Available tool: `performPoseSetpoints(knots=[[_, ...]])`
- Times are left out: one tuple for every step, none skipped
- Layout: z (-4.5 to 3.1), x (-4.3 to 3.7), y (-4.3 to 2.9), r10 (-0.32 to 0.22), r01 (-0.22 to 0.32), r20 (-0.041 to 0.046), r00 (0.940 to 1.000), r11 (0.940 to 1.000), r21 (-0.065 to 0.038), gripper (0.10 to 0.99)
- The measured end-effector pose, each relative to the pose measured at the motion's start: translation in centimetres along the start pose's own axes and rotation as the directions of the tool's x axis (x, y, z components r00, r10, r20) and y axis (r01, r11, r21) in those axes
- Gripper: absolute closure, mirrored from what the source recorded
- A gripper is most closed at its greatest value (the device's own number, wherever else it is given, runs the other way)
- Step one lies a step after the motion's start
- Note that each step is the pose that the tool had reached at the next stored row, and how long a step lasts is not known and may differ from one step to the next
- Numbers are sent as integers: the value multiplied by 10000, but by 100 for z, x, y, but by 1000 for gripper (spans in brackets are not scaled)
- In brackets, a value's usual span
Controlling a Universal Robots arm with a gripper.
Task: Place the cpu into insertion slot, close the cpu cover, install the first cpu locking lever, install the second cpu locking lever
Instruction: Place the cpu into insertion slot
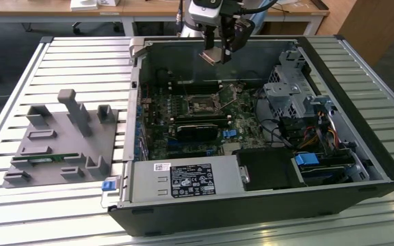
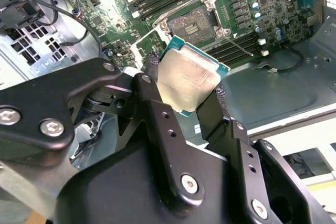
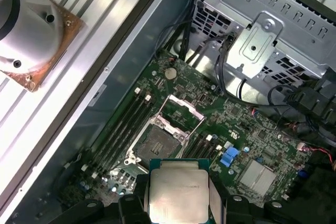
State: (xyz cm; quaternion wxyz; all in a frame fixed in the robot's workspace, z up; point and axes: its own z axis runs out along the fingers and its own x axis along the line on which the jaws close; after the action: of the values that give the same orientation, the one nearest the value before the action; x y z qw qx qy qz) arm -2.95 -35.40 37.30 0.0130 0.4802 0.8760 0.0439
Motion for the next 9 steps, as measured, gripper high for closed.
performPoseSetpoints(knots=[[0, 0, 0, 26, -26, 3, 10000, 10000, 0, 545], [0, 0, -1, 52, -52, 5, 10000, 10000, -1, 545], [1, 1, -1, 79, -79, 7, 10000, 10000, -2, 545], [1, 1, -2, 105, -105, 9, 9999, 9999, -3, 545], [1, 1, -2, 132, -132, 12, 9999, 9999, -3, 545], [2, 1, -2, 160, -160, 14, 9999, 9999, -4, 545], [1, 1, -2, 186, -186, 17, 9998, 9998, -4, 545], [2, 2, -3, 211, -211, 19, 9998, 9998, -4, 545], [2, 2, -3, 235, -235, 21, 9997, 9997, -5, 545]])
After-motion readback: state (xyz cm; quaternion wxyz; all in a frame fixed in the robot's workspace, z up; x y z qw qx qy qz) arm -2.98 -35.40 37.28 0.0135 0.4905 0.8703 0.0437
